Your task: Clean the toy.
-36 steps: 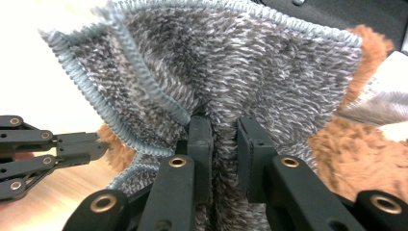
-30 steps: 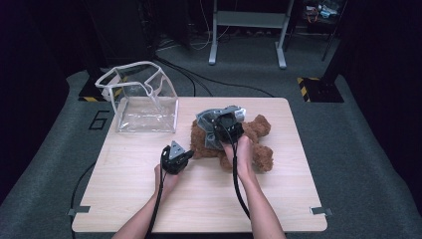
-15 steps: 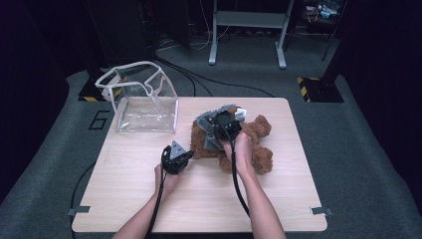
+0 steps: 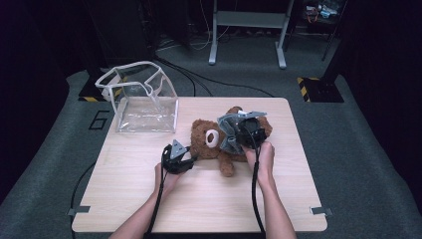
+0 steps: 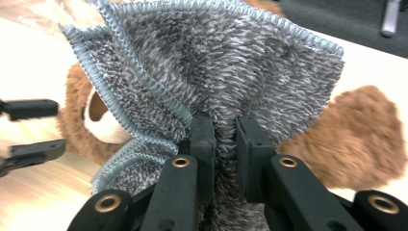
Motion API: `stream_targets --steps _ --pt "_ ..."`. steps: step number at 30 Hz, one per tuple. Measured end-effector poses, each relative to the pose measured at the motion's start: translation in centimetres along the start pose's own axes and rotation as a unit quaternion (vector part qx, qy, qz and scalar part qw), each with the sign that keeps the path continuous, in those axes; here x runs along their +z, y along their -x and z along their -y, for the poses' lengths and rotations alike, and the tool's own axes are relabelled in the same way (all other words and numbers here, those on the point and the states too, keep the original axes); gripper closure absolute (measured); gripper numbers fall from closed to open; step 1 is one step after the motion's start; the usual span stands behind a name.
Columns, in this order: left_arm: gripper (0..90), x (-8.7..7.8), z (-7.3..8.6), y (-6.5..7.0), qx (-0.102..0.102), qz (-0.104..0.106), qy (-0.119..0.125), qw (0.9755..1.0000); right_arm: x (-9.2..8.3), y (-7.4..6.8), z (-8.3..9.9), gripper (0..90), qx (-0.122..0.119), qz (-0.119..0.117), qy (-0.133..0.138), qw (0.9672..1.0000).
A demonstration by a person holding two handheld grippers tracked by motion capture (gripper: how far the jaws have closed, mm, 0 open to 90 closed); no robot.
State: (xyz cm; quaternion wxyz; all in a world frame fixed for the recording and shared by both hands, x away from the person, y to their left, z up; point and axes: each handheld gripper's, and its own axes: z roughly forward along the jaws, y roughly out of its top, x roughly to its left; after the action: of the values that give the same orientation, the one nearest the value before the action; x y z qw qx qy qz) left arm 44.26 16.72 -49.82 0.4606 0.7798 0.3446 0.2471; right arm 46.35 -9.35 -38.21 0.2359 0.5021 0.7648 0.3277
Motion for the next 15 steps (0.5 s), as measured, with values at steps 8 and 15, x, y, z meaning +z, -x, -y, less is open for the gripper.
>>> stream_targets --steps 8,15 --pt "31.7 1.1 -6.2 2.1 0.049 0.001 0.022 0.9985 -0.6 1.1 0.7 79.3 0.006 0.018 0.005 0.9998" --pt "30.1 4.4 -7.3 2.1 0.067 -0.004 -0.029 0.9973 -0.9 0.8 0.6 79.3 -0.002 0.017 0.007 0.9998"
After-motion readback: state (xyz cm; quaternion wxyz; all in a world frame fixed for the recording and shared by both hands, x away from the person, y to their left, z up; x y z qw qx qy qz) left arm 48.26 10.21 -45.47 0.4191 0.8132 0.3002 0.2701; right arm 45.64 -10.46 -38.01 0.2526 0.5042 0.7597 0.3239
